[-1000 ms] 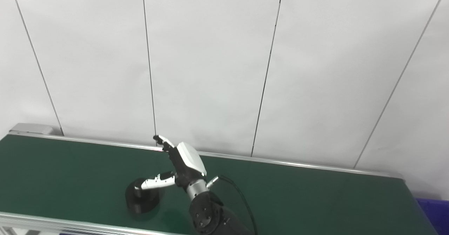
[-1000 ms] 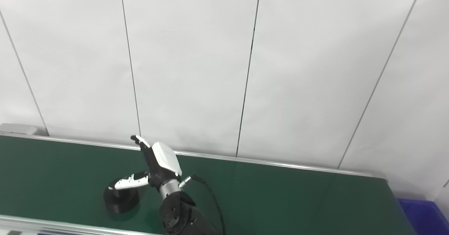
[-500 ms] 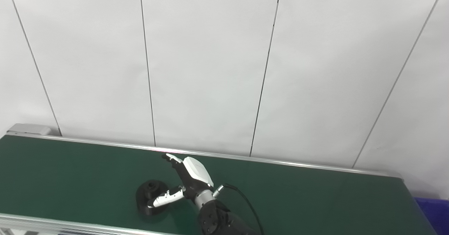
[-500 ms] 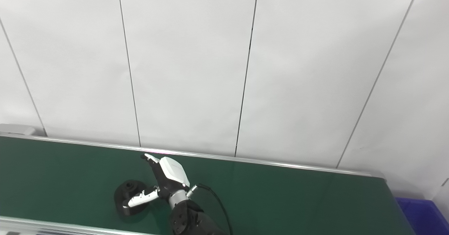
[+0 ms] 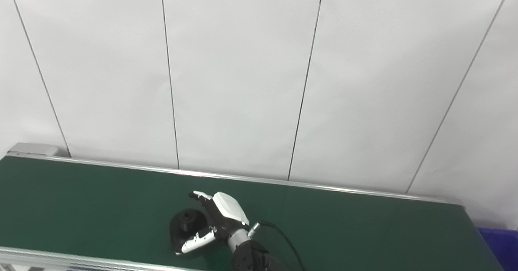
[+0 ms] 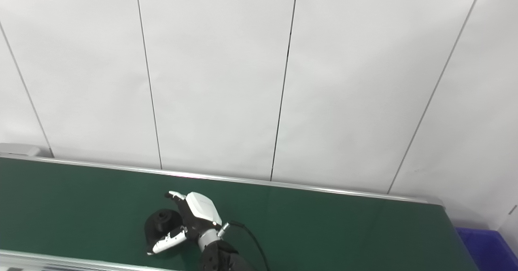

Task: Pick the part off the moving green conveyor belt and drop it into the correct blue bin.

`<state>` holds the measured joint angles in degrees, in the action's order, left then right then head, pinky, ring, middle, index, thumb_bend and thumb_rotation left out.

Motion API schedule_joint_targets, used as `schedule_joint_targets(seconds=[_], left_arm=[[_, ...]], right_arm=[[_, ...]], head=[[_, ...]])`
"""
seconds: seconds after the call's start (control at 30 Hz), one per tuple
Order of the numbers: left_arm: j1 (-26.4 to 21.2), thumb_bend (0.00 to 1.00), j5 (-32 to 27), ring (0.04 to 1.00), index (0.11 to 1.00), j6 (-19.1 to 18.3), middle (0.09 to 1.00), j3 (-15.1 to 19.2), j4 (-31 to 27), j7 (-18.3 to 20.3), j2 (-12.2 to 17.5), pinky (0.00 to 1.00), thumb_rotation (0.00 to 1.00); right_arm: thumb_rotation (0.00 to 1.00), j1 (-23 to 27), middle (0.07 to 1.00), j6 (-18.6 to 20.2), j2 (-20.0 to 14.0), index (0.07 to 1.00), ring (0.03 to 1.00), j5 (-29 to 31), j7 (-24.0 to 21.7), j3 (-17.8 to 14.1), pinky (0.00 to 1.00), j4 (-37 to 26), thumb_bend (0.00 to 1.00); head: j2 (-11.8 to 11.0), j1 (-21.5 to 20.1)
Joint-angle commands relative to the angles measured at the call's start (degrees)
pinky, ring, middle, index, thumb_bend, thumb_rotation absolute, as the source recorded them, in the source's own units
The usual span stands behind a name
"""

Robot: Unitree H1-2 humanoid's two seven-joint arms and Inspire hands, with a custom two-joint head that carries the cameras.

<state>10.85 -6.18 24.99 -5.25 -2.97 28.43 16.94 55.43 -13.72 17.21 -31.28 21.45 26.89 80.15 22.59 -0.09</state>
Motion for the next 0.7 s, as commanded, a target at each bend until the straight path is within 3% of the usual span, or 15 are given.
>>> schedule_joint_targets(seconds=[0.0, 0.17, 0.3, 0.5, 0.67], left_arm=[[-0.1, 0.64, -1.6, 0.842, 0.845, 1.9, 0.865, 0.8, -1.6, 0.6, -0.2, 0.78, 0.51], [0.2, 0.64, -2.8, 0.844, 0.845, 1.9, 0.866, 1.7, -1.8, 1.7, -0.7, 0.79, 0.5], [0.2, 0.63, -3.3, 0.846, 0.843, 1.9, 0.866, 2.3, -2.5, 2.3, -1.0, 0.79, 0.48], [0.5, 0.62, -4.3, 0.83, 0.833, 1.9, 0.849, 3.4, -3.3, 3.0, -2.0, 0.78, 0.46], [0.7, 0.62, -5.6, 0.828, 0.83, 1.9, 0.847, 3.6, -3.2, 3.8, -2.2, 0.77, 0.43]], right_arm=[[0.19, 1.5, 0.83, 0.3, 1.7, 0.835, 0.793, -0.6, 3.2, 0.7, 0.69, -0.5, 1.0], [0.17, 0.6, 0.792, 1.2, 2.0, 0.824, 0.753, -1.8, 4.2, 2.5, 0.67, 0.3, 1.0], [0.11, -0.3, 0.815, 1.8, 2.3, 0.806, 0.772, -2.2, 4.7, 3.5, 0.7, 0.8, 0.97], [0.01, -1.0, 0.733, 4.7, 2.4, 0.748, 0.712, -2.9, 4.5, 5.0, 0.66, 1.5, 0.92], [0.0, -1.8, 0.609, 5.1, 2.1, 0.645, 0.576, -3.3, 6.0, 5.7, 0.53, 1.6, 0.86]], head=[[0.1, 0.1], [0.0, 0.3], [0.1, 0.3], [0.3, 0.2], [0.3, 0.1]])
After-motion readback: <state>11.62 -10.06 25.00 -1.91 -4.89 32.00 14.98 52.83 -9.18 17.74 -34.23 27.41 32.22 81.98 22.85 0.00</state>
